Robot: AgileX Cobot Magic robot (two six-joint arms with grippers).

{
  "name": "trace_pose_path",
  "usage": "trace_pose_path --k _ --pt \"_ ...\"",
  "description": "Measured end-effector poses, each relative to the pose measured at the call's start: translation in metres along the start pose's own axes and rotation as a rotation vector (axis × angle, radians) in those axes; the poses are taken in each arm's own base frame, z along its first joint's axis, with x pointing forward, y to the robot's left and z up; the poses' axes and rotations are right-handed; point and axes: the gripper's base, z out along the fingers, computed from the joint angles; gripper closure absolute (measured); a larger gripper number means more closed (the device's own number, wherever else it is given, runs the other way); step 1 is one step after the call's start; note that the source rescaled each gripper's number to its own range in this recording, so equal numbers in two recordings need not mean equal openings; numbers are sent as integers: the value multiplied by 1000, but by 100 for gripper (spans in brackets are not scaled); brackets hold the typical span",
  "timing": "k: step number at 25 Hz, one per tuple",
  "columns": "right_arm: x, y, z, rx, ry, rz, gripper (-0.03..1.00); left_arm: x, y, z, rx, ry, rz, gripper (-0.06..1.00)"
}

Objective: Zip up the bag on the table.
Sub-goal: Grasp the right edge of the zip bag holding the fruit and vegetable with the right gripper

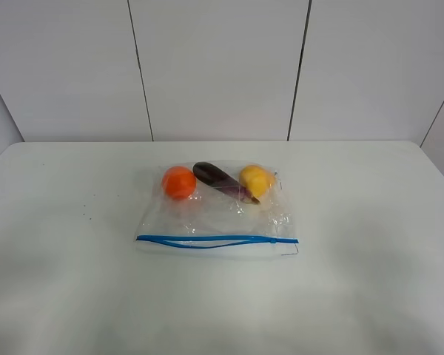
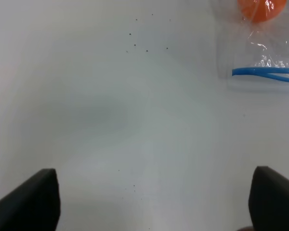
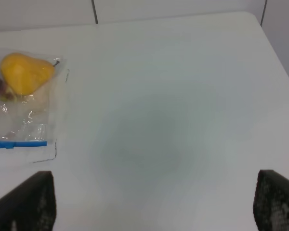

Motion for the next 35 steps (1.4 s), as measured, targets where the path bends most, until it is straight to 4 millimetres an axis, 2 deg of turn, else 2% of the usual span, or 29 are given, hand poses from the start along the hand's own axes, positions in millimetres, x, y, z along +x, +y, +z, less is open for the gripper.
trace_pose_path --k 12,15,19,22,24,27,30,35 --pt "-3 0 1 0 13 0 6 0 0 0 0 0 0 -6" --pt "-19 1 7 2 83 0 6 0 0 0 0 0 0 -6" --pt "-59 3 30 -3 243 8 6 0 0 0 0 0 0 -6" --pt "-87 8 59 -44 370 45 6 0 0 0 0 0 0 -6" --pt "-102 12 85 -75 457 79 6 0 0 0 0 0 0 -6" --pt "-111 17 127 -109 580 118 6 0 0 0 0 0 0 -6" --pt "-107 20 174 -131 687 121 6 0 0 0 0 0 0 -6" --pt "-80 24 243 -186 824 138 6 0 0 0 0 0 0 -6"
